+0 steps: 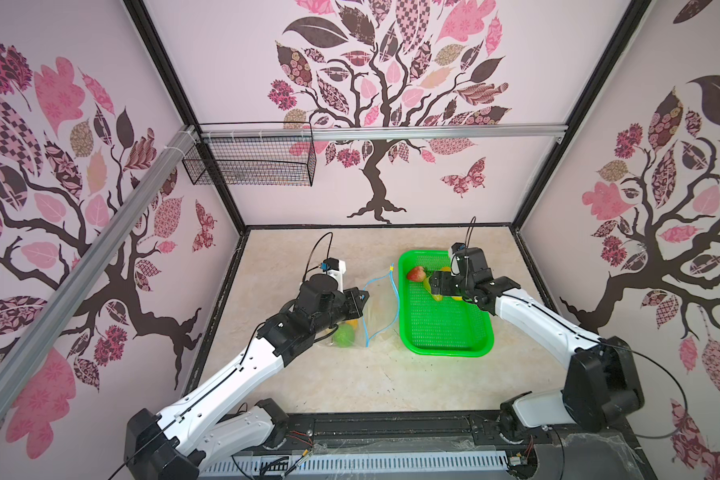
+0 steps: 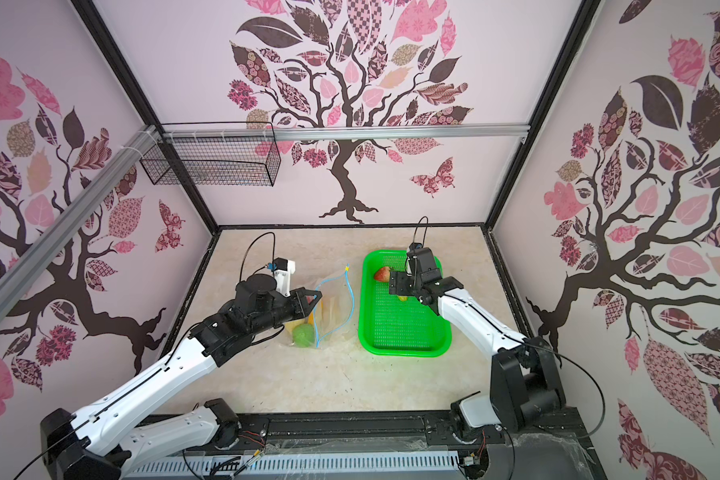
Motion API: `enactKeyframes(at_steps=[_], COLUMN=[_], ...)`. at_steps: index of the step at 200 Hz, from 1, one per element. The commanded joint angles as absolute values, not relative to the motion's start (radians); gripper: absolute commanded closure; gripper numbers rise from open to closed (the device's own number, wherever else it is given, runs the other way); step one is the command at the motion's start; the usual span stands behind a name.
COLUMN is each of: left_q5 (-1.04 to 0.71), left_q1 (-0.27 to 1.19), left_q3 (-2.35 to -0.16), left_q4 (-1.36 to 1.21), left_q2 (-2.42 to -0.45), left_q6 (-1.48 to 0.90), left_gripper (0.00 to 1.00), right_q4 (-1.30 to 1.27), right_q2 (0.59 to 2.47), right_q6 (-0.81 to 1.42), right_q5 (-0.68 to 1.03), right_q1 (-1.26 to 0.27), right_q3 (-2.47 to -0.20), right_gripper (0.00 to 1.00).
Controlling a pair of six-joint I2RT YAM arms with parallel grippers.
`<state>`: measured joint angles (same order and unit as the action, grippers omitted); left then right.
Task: Place the food in the zip-top bag and seal the zipper
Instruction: 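Release the bag edge and move the right gripper to the green pear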
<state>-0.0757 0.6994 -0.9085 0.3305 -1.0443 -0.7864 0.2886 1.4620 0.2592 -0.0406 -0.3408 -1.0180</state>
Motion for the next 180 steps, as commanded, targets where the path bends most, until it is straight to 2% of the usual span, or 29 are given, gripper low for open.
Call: enactKeyframes(at_steps=[1,45,91,151,180], left_q5=[-0.079,-0.083,-0.087,-0.083,-0.022], left_q1=[0.702,0.702,0.702,0.701,0.700], left_q3=[-0.904,-0.903,-0.905,-0.915,-0.932], left_q4=[0.337,0.334,0.330,0.336,0.375], left_q2=[-1.042,-1.040,-1.040,-1.046,-1.021], left_q6=[-0.785,-0.785,-0.790,-0.793,-0.782], left_gripper=[1.00,1.00,1.00,1.00,1.00], right_q4=[0.316,0.335,0.354,0.353,0.351], right_q2=[1.544,1.691,1.821,1.927,1.958], right_q6=[0.171,0.136,0.124,0.135,0.144], right_q5=[-0.086,-0.077,-0.110,-0.110,-0.085], right_q1=[-0.344,-0.342,-0.342,-0.321,-0.307], right_q3=[-1.092,-1.166,-1.243,-1.304,-1.309], right_gripper=[0.08,0.02,0.02,0.05,0.09])
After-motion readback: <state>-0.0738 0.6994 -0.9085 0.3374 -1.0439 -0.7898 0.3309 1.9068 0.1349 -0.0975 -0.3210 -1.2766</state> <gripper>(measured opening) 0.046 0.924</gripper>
